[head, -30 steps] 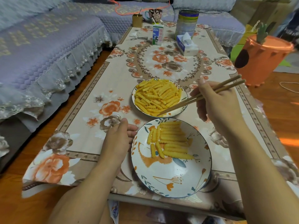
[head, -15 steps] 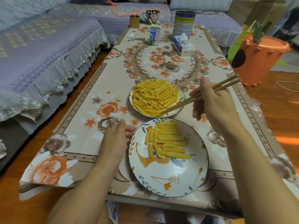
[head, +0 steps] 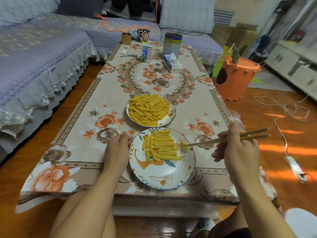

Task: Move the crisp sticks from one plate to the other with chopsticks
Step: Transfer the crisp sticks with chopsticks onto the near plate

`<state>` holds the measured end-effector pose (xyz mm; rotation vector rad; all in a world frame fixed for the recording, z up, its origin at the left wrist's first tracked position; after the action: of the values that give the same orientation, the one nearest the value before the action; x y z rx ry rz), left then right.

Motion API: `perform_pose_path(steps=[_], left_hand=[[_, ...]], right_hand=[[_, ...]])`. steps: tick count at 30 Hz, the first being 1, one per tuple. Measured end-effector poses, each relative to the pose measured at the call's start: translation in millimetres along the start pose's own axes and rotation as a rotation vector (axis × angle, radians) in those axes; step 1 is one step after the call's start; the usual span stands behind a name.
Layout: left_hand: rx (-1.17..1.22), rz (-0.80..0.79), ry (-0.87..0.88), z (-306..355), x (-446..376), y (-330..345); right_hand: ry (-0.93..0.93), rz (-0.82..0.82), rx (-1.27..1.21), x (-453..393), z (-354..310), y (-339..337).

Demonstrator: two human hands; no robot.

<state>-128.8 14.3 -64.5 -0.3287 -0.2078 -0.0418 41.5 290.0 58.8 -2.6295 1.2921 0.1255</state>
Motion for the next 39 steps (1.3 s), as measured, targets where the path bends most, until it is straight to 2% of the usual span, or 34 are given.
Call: perform_pose_path(steps=[6,11,15,19,21,24,29,33,39], left_hand=[[-0.119,-0.018,0.084,5,9,-3],[-0.220,-0.075,0.078,3,8,-8],[-0.299,-0.146,0.076,-4,-13,-12],[-0.683,-0.002,0.400,5,3,-28],[-0.797,-0.044,0.481,-2,13,-21],[-0.907,-0.044,0.484,-4,6,-12],[-0.954,-0.006,0.521,-4,2,-13],[-0.975,-0.009,0.540,-4,-1,-10],[-0.974,-0.044,0.501,-3,1,-10]], right_hand=[[-0.035,0.024,-0.014,19,-10,-14],[-0.134,-0.007,0.034,-8,-38,-13],[-0.104,-0.260,0.014,-46,-48,40],[-0.117,-0.529,0.083,-66,-36,102],[-0.150,-0.583,0.110,-74,-31,121],[-0.167,-0.622,0.125,-86,-26,139],[-0.175,-0.711,0.157,-92,-20,158],[-0.151,-0.693,0.075,-95,-24,158],[-0.026,-0.504,-0.053,-98,-55,111]])
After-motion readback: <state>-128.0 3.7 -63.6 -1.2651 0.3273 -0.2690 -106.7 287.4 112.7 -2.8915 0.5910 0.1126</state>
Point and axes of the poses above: each hand's wrist, its own x-axis away from the middle knuckle, its own y-axis out of the palm, z = x × y, the point moved 7 cm from there along -x, towards the middle knuckle, and after that the axes turned 7 degrees about -x, right-handed, at the moved point
